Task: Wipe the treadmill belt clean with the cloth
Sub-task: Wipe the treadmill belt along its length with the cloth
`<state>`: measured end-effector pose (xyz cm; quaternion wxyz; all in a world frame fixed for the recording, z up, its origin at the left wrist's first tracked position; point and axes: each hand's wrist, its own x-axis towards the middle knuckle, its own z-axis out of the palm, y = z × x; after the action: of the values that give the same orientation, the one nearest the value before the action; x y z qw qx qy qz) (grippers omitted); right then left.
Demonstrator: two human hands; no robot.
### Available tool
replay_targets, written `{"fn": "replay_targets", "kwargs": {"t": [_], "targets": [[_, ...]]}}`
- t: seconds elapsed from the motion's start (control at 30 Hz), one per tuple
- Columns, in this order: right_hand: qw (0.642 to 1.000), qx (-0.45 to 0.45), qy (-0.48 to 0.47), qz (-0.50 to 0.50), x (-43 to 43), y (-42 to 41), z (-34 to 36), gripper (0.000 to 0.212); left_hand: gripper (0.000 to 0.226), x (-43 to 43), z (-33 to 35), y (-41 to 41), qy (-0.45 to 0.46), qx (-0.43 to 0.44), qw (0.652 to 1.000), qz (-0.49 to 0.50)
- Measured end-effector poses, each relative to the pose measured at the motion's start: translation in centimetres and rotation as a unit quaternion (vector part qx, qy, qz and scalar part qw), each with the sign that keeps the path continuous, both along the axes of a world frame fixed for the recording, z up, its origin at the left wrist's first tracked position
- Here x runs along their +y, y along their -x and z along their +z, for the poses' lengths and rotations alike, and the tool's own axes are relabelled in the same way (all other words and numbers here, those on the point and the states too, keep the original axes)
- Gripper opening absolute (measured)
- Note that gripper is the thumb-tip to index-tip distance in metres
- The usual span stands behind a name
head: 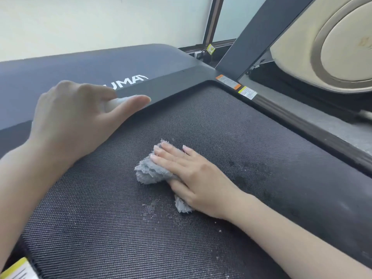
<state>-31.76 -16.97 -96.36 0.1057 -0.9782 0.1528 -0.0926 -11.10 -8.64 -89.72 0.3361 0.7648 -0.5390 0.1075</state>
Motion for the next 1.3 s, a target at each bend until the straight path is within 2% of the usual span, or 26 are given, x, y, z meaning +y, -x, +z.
{"fn": "replay_targets", "kwargs": {"t": [0.17, 0.3, 0.4, 0.57, 0.63, 0.77, 0.9, 1.13, 1.3], "targets": [[0.996, 0.021, 0.015, -0.087, -6.3, 1.0, -0.2, 0.053, 0.081, 0.1, 0.0, 0.4, -0.005, -0.001, 1.0, 0.001], [0.981, 0.023, -0.019, -0.191, -12.4, 2.9, -0.1, 0.051, 0.079, 0.1, 0.1, 0.6, -0.011, -0.008, 1.0, 0.007], [0.961, 0.039, -0.033, -0.272, -16.1, 5.3, 0.2, 0.049, 0.076, 0.0, 0.1, 0.8, -0.01, -0.013, 1.0, 0.006], [0.907, 0.07, -0.045, -0.412, -20.3, 11.6, 0.2, 0.048, 0.074, 0.1, -0.1, 1.2, -0.018, -0.014, 1.0, 0.009], [0.891, 0.075, -0.051, -0.445, -20.8, 12.9, -0.1, 0.048, 0.076, 0.0, -0.2, 1.3, -0.02, -0.016, 1.0, 0.007], [0.879, 0.029, -0.058, -0.473, -19.7, 11.6, 0.2, 0.047, 0.078, -0.2, 0.1, 1.3, -0.015, -0.019, 1.0, -0.011], [0.888, -0.002, -0.073, -0.455, -16.5, 10.2, 0.6, 0.047, 0.083, -0.2, 0.2, 1.4, -0.011, -0.017, 1.0, -0.021], [0.956, -0.019, -0.075, -0.282, -7.2, 5.3, 0.7, 0.047, 0.082, -0.1, 0.3, 1.4, -0.023, -0.028, 0.999, -0.031], [0.98, -0.029, -0.089, -0.178, 0.0, 2.5, 1.0, 0.051, 0.079, 0.4, 0.6, 1.9, -0.052, -0.077, 0.995, -0.04]]}}
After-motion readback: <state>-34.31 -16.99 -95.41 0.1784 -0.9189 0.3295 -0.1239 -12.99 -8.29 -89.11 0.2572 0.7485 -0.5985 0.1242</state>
